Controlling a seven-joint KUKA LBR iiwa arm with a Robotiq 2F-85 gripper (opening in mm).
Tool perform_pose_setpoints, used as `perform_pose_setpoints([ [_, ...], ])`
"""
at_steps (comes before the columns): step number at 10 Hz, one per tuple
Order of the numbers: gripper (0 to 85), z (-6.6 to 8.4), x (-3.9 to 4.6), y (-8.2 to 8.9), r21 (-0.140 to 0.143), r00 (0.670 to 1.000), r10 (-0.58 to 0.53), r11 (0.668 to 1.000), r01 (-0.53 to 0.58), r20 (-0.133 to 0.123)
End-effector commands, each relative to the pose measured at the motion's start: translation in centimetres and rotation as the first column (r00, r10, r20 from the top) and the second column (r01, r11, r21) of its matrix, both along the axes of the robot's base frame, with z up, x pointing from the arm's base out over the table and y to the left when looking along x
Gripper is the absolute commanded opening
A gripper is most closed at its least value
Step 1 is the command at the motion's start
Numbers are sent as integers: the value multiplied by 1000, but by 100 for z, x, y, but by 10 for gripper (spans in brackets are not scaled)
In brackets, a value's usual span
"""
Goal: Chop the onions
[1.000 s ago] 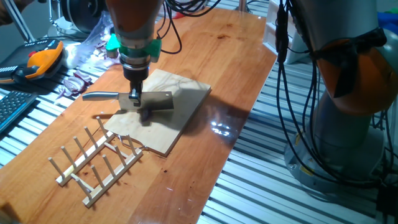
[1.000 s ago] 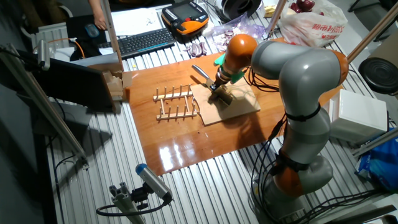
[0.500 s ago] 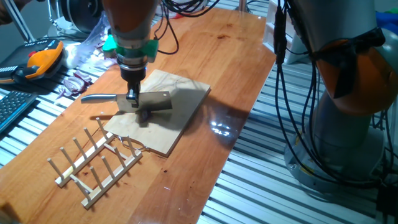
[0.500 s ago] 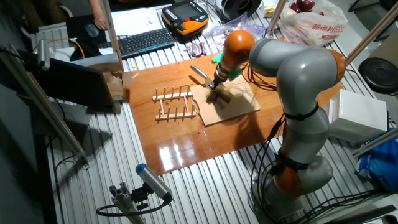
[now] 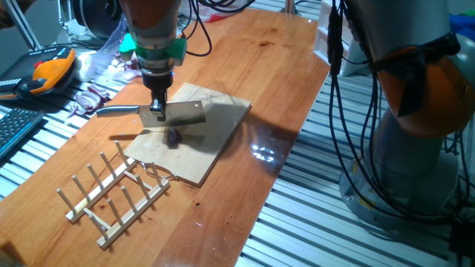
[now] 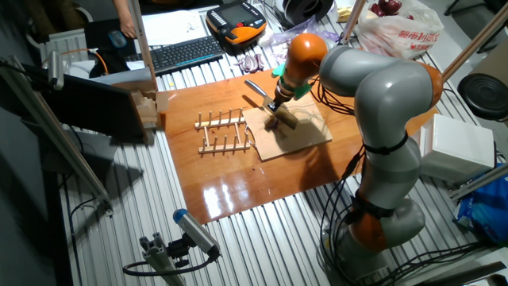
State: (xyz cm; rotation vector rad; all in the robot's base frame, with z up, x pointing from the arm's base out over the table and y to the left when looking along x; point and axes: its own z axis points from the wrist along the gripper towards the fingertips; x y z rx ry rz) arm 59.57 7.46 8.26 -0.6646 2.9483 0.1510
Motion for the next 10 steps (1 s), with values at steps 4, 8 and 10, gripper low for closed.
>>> perform_pose_setpoints([
  [4,0,-23,-25,-4,-5,1000,1,1000,-1,-11],
  [8,0,-73,-55,-4,-11,1000,0,1000,0,-6],
  [10,0,-88,-61,2,-12,1000,0,1000,0,-6],
])
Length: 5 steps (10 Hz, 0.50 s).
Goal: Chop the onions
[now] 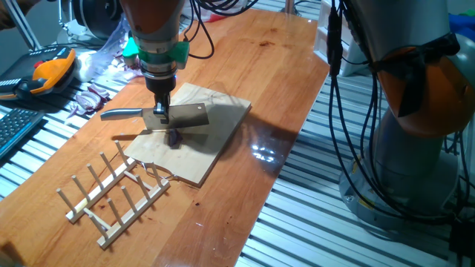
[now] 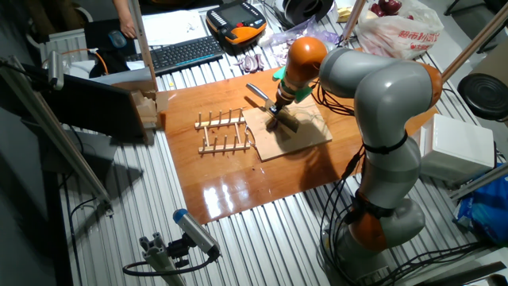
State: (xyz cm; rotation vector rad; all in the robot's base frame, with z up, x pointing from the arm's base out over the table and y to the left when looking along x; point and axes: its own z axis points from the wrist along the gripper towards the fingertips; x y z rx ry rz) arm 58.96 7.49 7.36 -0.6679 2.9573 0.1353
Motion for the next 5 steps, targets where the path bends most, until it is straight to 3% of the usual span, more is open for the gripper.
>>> perform_pose_setpoints([
  [1,0,-10,0,5,0,1000,0,1000,0,0],
  [5,0,-66,8,-10,5,1000,-1,1000,1,6],
])
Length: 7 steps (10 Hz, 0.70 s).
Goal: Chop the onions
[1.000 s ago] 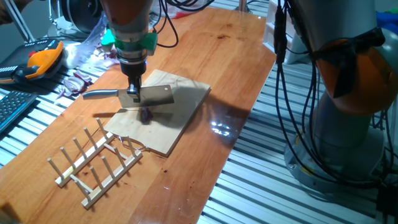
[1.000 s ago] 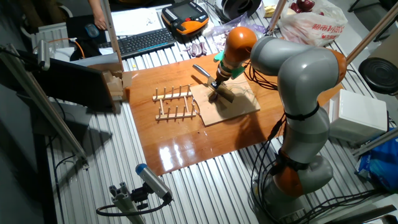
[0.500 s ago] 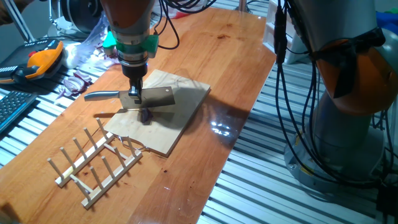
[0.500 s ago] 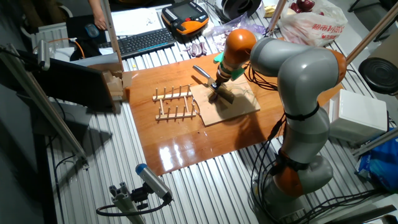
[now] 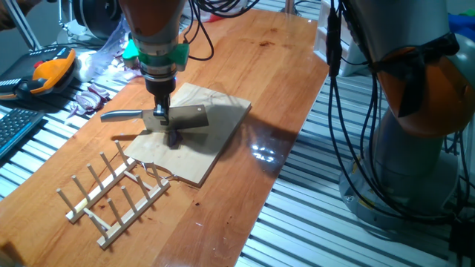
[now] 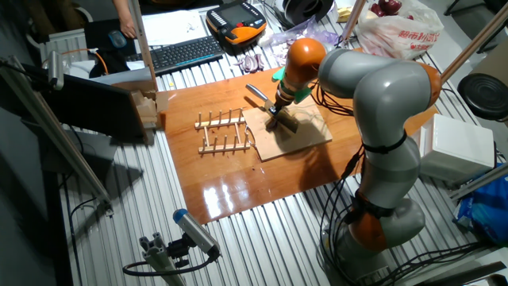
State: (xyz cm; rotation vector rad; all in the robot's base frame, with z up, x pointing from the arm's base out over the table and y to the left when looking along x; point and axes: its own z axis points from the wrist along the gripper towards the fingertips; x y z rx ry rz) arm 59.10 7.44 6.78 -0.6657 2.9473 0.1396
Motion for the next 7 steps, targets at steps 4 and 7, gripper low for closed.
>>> perform_pose_setpoints([
  [4,0,-31,-7,-13,29,1000,-5,1000,4,26],
  [7,0,-50,-4,13,29,1000,-5,1000,4,30],
])
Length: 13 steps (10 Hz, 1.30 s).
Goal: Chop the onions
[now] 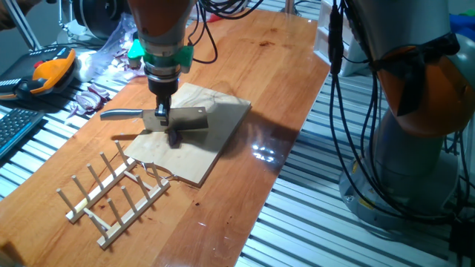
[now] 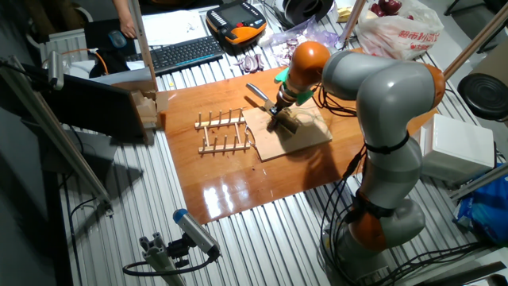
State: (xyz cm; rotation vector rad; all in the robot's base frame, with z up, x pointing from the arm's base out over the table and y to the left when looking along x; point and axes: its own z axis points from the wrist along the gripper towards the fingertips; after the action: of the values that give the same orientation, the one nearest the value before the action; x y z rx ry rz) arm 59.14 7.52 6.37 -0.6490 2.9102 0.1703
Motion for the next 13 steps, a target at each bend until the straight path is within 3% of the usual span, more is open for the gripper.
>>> perform_pose_setpoints([
  [1,0,-2,-1,16,2,1000,1,1000,-1,-3],
  [3,0,151,50,62,4,999,3,1000,-3,-36],
  [7,0,347,50,190,-9,998,-4,1000,4,-66],
  [11,0,298,17,306,-39,994,1,999,-5,-105],
  [13,0,247,-12,367,-66,993,-6,998,-2,-114],
])
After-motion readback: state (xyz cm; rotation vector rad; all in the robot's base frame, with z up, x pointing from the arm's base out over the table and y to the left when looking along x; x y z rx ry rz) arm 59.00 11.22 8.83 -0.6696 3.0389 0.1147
